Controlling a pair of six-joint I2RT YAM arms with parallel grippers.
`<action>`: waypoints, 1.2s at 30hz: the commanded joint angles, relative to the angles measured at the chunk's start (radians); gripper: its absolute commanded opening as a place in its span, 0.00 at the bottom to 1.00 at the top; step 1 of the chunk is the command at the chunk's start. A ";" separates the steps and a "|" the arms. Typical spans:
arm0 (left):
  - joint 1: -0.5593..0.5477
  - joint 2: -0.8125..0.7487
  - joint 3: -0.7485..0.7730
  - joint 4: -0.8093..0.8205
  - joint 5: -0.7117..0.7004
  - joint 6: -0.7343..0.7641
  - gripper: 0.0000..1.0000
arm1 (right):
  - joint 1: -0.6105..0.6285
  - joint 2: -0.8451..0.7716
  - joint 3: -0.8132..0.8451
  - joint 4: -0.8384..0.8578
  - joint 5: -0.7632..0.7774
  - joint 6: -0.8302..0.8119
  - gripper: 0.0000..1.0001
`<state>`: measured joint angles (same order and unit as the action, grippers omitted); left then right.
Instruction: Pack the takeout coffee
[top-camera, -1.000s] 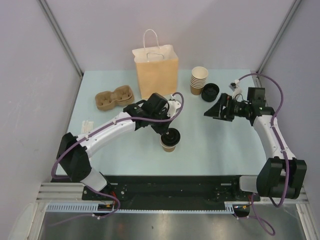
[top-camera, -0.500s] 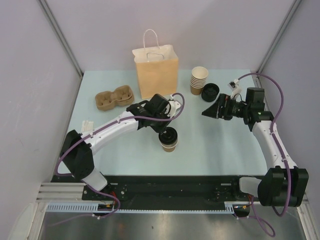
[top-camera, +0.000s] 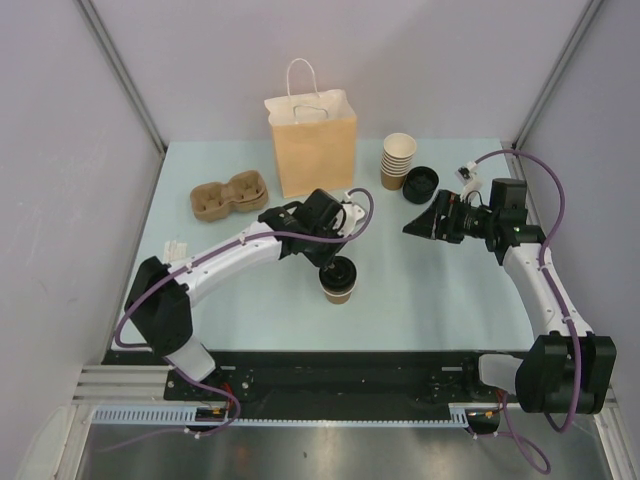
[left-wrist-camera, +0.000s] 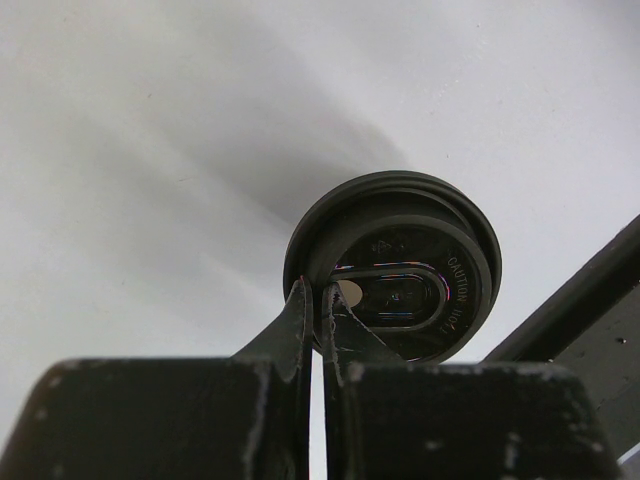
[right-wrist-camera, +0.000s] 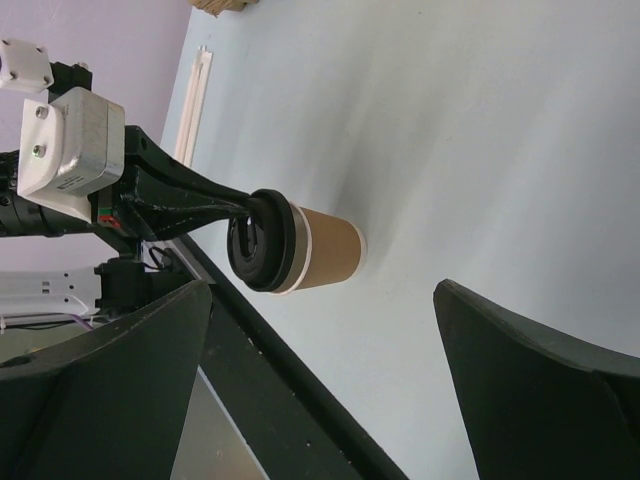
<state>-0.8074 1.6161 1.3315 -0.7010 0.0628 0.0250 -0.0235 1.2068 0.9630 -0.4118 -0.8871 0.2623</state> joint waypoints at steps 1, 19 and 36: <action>-0.010 0.002 0.044 0.001 0.003 -0.019 0.00 | -0.003 -0.024 0.002 0.036 0.004 0.009 1.00; -0.012 0.031 0.037 0.003 0.006 -0.017 0.00 | -0.006 -0.024 0.002 0.031 0.016 0.000 1.00; -0.013 0.034 0.037 0.000 0.028 -0.019 0.08 | -0.012 -0.016 0.002 0.037 0.004 0.005 1.00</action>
<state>-0.8143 1.6508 1.3319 -0.7021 0.0662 0.0246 -0.0296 1.2060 0.9630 -0.4114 -0.8795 0.2623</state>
